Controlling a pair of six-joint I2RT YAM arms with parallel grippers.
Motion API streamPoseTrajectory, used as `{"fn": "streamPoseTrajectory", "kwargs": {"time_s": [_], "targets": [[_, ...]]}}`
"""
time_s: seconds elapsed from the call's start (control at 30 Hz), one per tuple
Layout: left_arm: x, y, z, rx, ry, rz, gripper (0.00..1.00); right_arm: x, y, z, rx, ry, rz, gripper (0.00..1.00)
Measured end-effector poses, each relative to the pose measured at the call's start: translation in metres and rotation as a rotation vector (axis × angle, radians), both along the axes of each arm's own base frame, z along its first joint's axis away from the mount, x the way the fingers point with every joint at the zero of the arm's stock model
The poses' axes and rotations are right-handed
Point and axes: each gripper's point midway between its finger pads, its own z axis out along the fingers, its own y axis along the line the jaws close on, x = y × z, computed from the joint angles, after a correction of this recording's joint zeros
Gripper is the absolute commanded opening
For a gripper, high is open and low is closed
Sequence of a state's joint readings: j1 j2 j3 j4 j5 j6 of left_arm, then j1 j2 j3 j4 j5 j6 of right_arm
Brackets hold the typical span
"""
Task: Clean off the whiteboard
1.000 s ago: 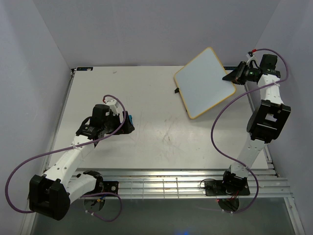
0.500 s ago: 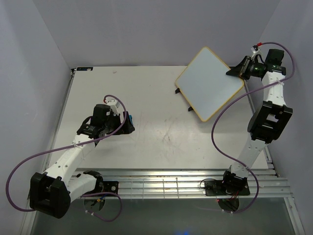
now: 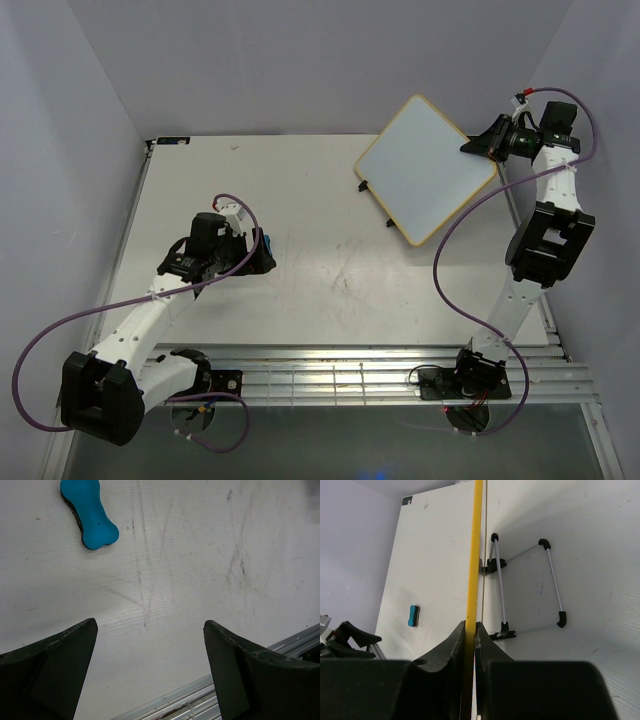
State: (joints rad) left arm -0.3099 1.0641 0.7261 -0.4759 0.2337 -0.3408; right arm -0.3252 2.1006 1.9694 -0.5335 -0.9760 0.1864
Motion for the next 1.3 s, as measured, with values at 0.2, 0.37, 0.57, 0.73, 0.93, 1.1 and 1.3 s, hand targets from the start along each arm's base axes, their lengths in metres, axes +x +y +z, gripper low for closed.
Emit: {"fn": "streamPoseTrajectory", "kwargs": {"time_s": [0.2,0.37,0.57,0.73,0.93,1.1,1.3], "targets": [[0.000,-0.001,0.000,-0.003,0.000,-0.003,0.98,0.005,-0.001,0.013,0.000,-0.033,-0.004,0.08],[0.000,-0.002,0.001,-0.008,-0.002,-0.008,0.98,0.012,-0.003,0.025,-0.007,-0.074,-0.015,0.08],[0.000,-0.002,0.001,-0.010,-0.002,-0.010,0.98,0.013,-0.004,0.029,-0.011,-0.089,-0.016,0.08],[0.000,-0.003,0.001,-0.011,-0.001,-0.012,0.98,0.014,0.002,0.026,-0.018,-0.105,0.012,0.08],[-0.001,-0.003,0.001,-0.014,0.000,-0.015,0.98,0.017,0.008,0.011,-0.019,-0.106,0.051,0.08],[-0.001,-0.004,0.001,-0.016,0.001,-0.017,0.98,0.019,0.015,0.002,-0.020,-0.110,0.084,0.08],[-0.001,-0.004,0.001,-0.017,0.001,-0.021,0.98,0.019,0.016,0.003,-0.028,-0.133,0.100,0.08]]}}
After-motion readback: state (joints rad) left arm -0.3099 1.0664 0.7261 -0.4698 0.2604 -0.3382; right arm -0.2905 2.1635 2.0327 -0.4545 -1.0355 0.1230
